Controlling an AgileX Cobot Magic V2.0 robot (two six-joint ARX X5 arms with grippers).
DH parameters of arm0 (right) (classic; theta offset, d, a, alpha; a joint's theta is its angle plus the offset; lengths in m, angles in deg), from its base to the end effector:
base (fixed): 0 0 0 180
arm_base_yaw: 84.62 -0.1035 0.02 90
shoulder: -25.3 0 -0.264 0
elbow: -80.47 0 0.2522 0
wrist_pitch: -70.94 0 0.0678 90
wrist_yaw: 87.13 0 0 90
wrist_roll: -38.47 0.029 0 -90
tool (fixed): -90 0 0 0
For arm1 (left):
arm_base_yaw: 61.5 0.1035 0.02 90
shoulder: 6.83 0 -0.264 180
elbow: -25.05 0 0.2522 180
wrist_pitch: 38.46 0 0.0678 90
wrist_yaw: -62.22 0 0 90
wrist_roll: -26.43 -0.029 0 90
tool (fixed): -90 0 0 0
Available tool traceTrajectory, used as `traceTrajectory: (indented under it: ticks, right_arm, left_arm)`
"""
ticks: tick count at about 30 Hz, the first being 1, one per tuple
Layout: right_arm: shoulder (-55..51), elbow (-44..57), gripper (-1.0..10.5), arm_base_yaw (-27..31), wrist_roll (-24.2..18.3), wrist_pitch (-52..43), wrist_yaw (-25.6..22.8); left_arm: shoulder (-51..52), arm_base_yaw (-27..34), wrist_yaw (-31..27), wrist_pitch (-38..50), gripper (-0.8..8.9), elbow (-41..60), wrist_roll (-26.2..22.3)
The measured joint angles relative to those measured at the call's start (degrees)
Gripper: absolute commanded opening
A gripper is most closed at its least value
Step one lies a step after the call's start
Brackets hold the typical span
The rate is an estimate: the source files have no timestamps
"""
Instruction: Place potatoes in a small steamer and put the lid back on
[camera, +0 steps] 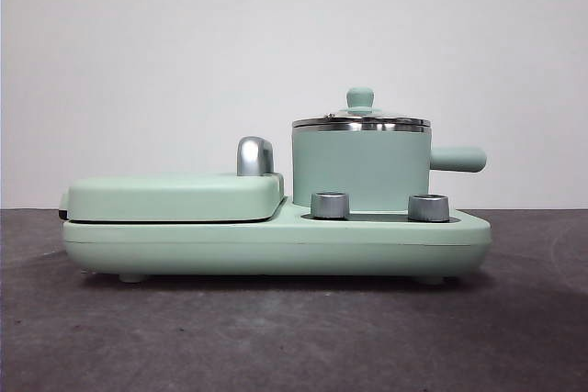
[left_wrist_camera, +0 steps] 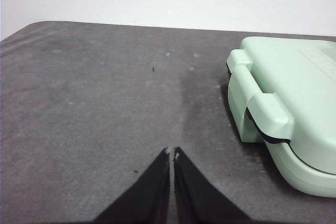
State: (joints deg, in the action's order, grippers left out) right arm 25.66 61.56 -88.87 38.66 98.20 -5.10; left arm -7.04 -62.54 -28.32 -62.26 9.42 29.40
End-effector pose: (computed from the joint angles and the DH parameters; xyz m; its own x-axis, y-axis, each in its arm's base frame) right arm 0.0906 0.0027 0.1708 0.9865 -0.0657 -0.1500 0.0638 0.9978 -0.0177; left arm 0.0949 -0.0014 0.1574 0.9893 -0.0085 -0.1457 0.0013 0.9988 -0.0499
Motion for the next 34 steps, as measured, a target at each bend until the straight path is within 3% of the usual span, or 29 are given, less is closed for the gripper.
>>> traceTrajectory:
  ticks: [8,34]
  right_arm:
    - [0.0,3.5,0.1,2.8,-0.4,-1.9,9.1]
    - [0.0,3.5,0.1,2.8,-0.4,-2.0,9.4]
  left_arm:
    - [0.0,0.0,0.0,0.0,0.10,0.0,0.0]
    - [0.0,0.0,0.0,0.0,0.10,0.0,0.0]
